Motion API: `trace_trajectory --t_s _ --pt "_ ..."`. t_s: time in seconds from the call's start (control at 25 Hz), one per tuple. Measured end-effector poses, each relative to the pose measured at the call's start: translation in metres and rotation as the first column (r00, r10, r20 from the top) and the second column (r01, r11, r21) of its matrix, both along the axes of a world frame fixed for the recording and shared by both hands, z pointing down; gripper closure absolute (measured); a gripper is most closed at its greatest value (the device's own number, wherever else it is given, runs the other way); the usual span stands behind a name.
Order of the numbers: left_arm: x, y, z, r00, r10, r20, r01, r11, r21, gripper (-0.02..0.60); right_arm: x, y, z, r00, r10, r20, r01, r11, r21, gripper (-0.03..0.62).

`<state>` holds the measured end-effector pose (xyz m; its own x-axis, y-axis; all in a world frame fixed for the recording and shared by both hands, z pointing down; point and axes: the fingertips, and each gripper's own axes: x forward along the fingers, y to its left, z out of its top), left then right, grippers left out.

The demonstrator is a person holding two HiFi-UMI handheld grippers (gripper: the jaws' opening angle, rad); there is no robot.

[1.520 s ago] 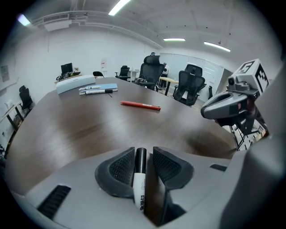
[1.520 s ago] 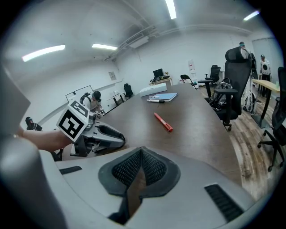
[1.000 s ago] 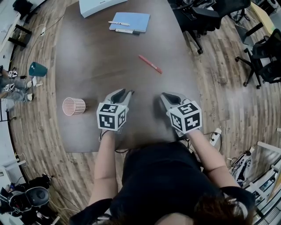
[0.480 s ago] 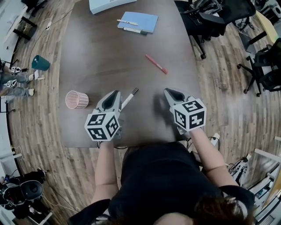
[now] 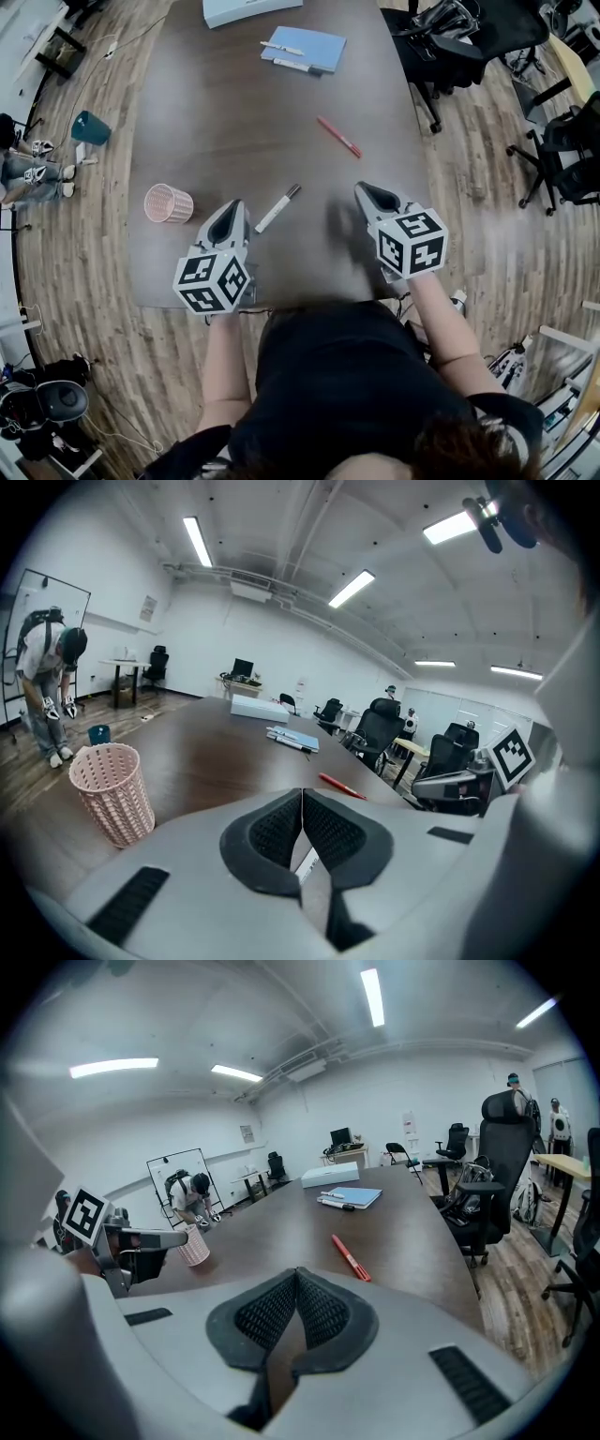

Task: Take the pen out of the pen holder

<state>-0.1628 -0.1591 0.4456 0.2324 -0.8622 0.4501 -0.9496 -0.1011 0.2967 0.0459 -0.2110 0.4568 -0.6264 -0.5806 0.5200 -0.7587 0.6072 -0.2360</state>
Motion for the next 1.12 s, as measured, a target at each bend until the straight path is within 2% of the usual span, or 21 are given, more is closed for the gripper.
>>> trace_trajectory --t_s 0.76,1.12 --pt "-0.005 0.025 0.002 1.0 -0.003 0.011 0.003 1.0 -0.013 0.549 0.005 0.011 -0.006 1.0 0.029 -0.005 -0.028 0.999 0.031 0.576" --pt "-0.004 0.03 0.007 1.0 0.009 0.007 -0.009 1.0 -0.02 0.549 0.005 0.018 -0.005 0.999 0.037 0.032 -0.037 0.999 0.002 0.576"
